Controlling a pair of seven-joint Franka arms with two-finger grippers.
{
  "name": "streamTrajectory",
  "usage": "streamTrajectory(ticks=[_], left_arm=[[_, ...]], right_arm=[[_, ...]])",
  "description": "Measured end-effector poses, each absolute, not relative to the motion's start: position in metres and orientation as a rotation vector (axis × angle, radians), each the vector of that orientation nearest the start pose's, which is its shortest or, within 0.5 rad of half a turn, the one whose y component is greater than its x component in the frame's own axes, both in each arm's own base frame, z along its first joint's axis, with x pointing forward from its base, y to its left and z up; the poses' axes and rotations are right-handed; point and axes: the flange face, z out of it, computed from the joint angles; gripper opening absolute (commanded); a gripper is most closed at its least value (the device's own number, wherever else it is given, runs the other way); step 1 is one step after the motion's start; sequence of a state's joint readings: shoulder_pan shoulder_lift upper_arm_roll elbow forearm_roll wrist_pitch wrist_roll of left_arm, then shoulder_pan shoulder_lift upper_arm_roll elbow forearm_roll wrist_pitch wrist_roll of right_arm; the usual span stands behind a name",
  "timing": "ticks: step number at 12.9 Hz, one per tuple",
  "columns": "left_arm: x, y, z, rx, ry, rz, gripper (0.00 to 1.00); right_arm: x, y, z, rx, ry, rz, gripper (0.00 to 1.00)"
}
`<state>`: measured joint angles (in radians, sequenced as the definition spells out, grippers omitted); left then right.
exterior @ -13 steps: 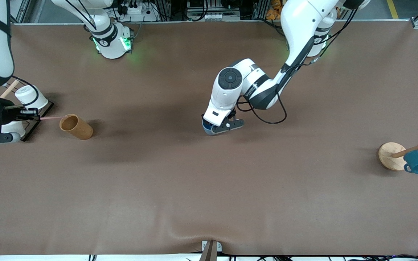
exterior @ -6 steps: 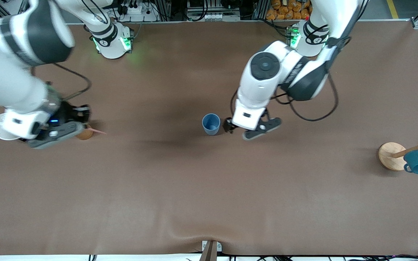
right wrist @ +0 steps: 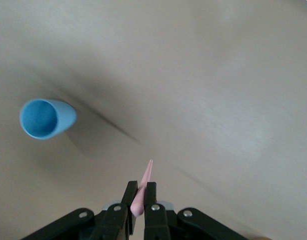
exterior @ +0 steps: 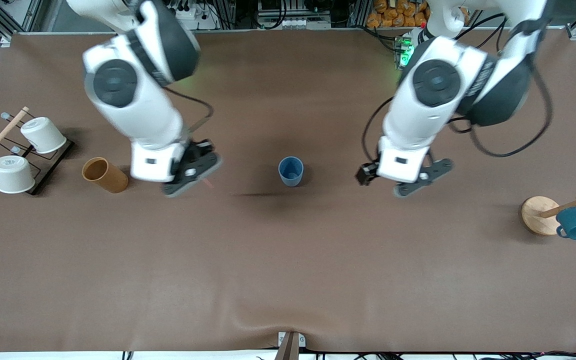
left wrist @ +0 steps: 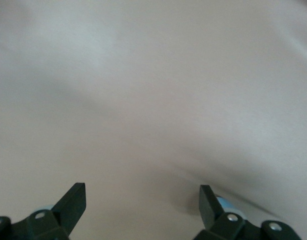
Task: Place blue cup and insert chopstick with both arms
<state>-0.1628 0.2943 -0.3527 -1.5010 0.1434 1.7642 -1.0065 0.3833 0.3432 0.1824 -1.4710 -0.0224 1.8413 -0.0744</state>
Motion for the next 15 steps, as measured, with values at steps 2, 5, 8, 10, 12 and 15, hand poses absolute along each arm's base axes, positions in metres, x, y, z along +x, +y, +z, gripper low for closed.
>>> streamTrajectory(ticks=[2,5,8,10,12,15], left_arm=[[0.584,-0.246,0.527,-3.018,-0.645,-0.02,1.0],[0.587,-0.186,0.552,-3.037,-0.498,0.026,1.0],[0.591,-0.129,0.568,-3.054,-0.354,0.036,1.0],[0.583,-0.1,0.582,-3.069,-0.26,0.088,1.0],[0.576,-0.067,0.598,-3.139,-0.169,0.106,1.0],[0.565,-0.028,0.617,-3.18,-0.126,0.071,1.0]], right_arm=[[0.56,0.386,0.476,-2.91,-0.987,-0.112,0.0],[0.544,0.433,0.461,-2.878,-0.979,-0.197,0.0],[0.537,0.446,0.469,-2.871,-0.989,-0.233,0.0],[0.532,0.454,0.475,-2.868,-0.969,-0.246,0.0],[0.519,0.47,0.479,-2.87,-0.935,-0.247,0.0],[0.499,0.485,0.477,-2.896,-0.902,-0.189,0.0]])
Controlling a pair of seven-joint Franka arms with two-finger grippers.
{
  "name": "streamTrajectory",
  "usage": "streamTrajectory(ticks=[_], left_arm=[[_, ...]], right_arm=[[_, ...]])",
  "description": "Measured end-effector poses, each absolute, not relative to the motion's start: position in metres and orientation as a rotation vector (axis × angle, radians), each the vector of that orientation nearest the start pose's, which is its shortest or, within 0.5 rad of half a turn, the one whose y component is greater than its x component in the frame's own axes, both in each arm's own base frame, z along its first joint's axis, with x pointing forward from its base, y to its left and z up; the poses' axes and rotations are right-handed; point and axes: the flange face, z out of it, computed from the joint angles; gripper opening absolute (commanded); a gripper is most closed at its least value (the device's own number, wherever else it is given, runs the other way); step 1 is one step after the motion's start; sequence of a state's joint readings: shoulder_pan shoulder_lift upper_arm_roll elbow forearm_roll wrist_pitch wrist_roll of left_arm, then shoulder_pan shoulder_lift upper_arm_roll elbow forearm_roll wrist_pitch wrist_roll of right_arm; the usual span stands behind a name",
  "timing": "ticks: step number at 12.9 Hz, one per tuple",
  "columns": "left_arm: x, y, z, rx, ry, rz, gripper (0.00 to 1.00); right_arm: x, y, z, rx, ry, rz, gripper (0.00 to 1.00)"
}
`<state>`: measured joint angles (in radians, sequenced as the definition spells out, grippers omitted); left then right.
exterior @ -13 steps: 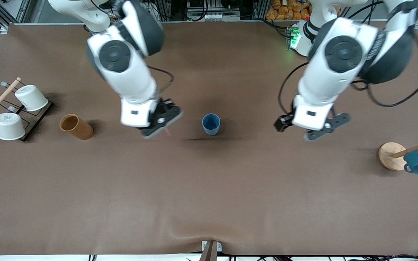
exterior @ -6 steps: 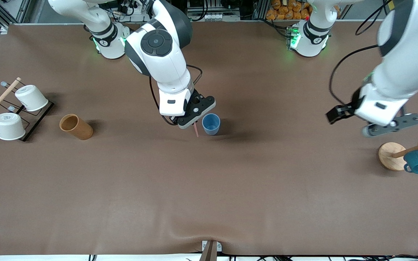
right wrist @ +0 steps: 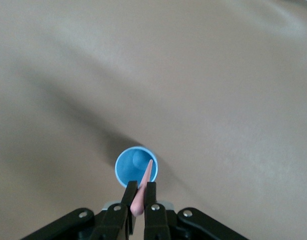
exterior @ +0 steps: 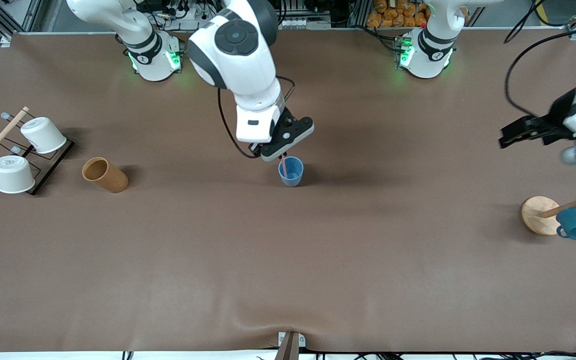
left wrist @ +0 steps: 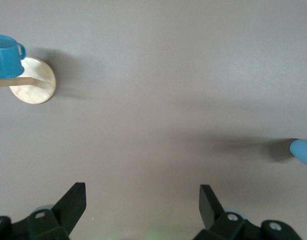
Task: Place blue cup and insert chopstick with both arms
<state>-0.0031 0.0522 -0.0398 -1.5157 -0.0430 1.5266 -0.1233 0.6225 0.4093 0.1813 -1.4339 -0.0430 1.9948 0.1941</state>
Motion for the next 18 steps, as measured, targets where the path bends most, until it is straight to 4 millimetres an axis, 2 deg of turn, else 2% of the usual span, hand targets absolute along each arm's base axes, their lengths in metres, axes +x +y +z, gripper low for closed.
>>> streamTrajectory(ticks=[5,9,12,18], left_arm=[[0.542,-0.049,0.628,-3.179,-0.06,0.057,1.0],[0.534,-0.05,0.63,-3.177,-0.059,0.058,1.0],[0.529,-0.05,0.636,-3.162,-0.062,0.041,1.0],[0.528,-0.047,0.638,-3.121,-0.081,0.028,1.0]], right_arm=[[0.484,0.497,0.473,-2.927,-0.837,-0.145,0.0],[0.479,0.506,0.464,-2.924,-0.832,-0.143,0.0],[0.484,0.511,0.447,-2.92,-0.834,-0.152,0.0],[0.494,0.513,0.391,-2.97,-0.88,-0.133,0.0]])
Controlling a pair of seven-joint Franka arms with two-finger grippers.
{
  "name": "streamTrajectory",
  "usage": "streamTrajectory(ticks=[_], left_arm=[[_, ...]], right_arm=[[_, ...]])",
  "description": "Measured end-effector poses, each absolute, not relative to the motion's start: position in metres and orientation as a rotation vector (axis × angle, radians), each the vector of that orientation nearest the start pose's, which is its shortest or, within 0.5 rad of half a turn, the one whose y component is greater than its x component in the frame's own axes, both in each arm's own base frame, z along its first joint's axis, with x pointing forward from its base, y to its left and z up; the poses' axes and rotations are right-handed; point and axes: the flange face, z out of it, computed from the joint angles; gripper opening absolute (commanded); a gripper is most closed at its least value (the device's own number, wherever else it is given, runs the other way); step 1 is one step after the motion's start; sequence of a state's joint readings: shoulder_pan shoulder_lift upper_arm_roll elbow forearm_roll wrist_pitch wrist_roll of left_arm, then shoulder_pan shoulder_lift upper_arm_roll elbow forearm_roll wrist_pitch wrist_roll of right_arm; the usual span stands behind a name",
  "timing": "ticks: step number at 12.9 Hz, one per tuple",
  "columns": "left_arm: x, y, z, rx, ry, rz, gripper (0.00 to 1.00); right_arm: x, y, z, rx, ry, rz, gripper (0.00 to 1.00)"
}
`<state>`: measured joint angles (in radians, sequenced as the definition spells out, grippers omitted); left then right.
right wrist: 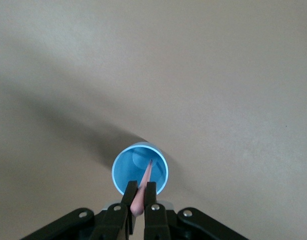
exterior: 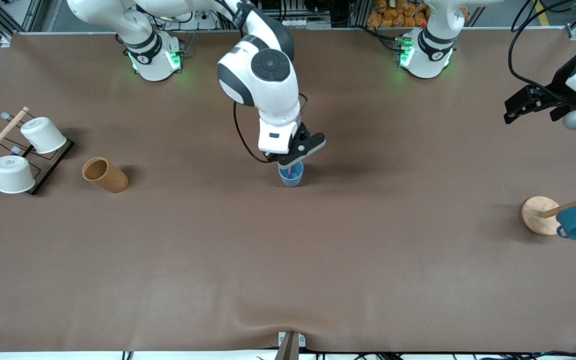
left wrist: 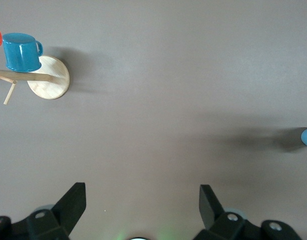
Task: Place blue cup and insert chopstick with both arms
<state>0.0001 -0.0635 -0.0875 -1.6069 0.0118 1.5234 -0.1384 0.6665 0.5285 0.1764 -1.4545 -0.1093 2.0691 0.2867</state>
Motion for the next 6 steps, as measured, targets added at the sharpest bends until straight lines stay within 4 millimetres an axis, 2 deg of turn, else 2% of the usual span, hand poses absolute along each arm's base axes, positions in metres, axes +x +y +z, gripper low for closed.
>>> streamTrajectory(ticks=[2,3,4,5,6], left_arm=[[0.528,-0.045,0.637,-3.12,-0.084,0.029,1.0],[0.528,-0.045,0.637,-3.12,-0.085,0.028,1.0],[0.528,-0.045,0.637,-3.12,-0.084,0.027,1.0],[0.53,-0.046,0.636,-3.121,-0.081,0.022,1.0],[0.532,-0.048,0.635,-3.122,-0.077,0.011,1.0]], right_arm=[[0.495,0.512,0.38,-2.984,-0.892,-0.117,0.0],[0.495,0.512,0.375,-2.987,-0.894,-0.109,0.07],[0.495,0.512,0.372,-2.989,-0.895,-0.104,0.64],[0.495,0.512,0.371,-2.99,-0.895,-0.101,1.0],[0.495,0.512,0.371,-2.99,-0.897,-0.103,1.0]])
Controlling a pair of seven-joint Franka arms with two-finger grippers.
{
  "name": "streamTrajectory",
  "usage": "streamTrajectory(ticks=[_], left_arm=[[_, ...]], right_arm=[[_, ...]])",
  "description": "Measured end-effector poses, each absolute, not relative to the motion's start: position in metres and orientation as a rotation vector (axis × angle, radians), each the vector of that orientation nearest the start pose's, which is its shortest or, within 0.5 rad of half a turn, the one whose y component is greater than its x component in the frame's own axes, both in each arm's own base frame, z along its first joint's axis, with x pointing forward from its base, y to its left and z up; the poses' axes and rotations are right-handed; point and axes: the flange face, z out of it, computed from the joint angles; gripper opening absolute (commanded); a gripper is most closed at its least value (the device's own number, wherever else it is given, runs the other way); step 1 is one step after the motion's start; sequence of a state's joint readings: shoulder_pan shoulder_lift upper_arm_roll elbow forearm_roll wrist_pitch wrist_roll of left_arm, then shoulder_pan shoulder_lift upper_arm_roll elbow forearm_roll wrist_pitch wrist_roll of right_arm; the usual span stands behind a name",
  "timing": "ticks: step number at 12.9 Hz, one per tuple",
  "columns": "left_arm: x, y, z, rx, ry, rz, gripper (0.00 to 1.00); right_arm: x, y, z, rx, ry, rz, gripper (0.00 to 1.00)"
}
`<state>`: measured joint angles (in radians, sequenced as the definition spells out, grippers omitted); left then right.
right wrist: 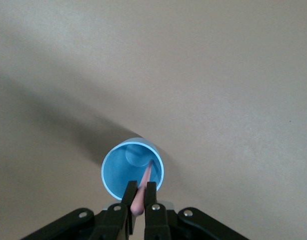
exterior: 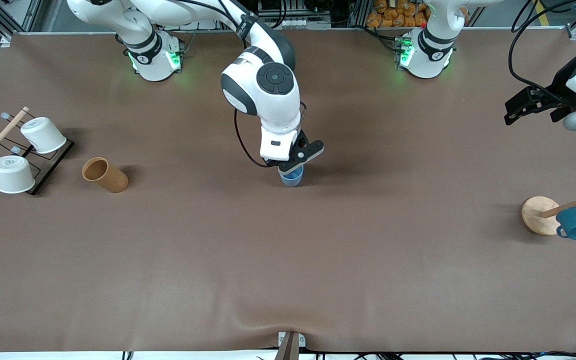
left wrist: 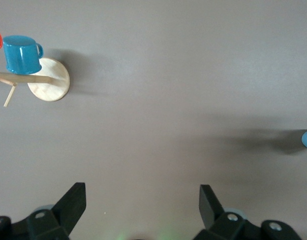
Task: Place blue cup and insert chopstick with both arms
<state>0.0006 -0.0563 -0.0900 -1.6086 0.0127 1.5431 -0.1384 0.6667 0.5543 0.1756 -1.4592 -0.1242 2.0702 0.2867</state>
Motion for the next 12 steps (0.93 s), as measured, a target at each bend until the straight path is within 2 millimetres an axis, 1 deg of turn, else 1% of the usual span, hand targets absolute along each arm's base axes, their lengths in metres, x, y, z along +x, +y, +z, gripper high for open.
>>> streamTrajectory(ticks=[2,3,4,5,7,8,9,10,11,12], left_arm=[[0.537,-0.05,0.632,-3.124,-0.07,-0.011,1.0],[0.539,-0.051,0.632,-3.126,-0.068,-0.027,1.0],[0.539,-0.052,0.634,-3.126,-0.065,-0.039,1.0],[0.539,-0.053,0.635,-3.127,-0.062,-0.041,1.0],[0.54,-0.053,0.633,-3.127,-0.06,-0.036,1.0],[0.541,-0.055,0.632,-3.127,-0.055,-0.033,1.0],[0.541,-0.058,0.631,-3.127,-0.046,-0.03,1.0],[0.541,-0.062,0.63,-3.127,-0.033,-0.028,1.0],[0.541,-0.066,0.63,-3.127,-0.022,-0.028,1.0],[0.541,-0.068,0.63,-3.127,-0.017,-0.028,1.0]], right_arm=[[0.495,0.514,0.373,-2.993,-0.912,-0.12,1.0],[0.494,0.515,0.377,-2.991,-0.915,-0.131,1.0],[0.494,0.516,0.385,-2.988,-0.914,-0.143,1.0],[0.492,0.515,0.399,-2.993,-0.909,-0.149,1.0],[0.489,0.503,0.442,-3.014,-0.88,-0.166,1.0],[0.49,0.491,0.466,-3.03,-0.856,-0.177,1.0],[0.495,0.473,0.488,-3.053,-0.817,-0.182,1.0],[0.506,0.446,0.508,-3.084,-0.756,-0.177,1.0],[0.52,0.415,0.523,-3.118,-0.68,-0.167,1.0],[0.538,0.38,0.534,-3.146,-0.59,-0.162,1.0]])
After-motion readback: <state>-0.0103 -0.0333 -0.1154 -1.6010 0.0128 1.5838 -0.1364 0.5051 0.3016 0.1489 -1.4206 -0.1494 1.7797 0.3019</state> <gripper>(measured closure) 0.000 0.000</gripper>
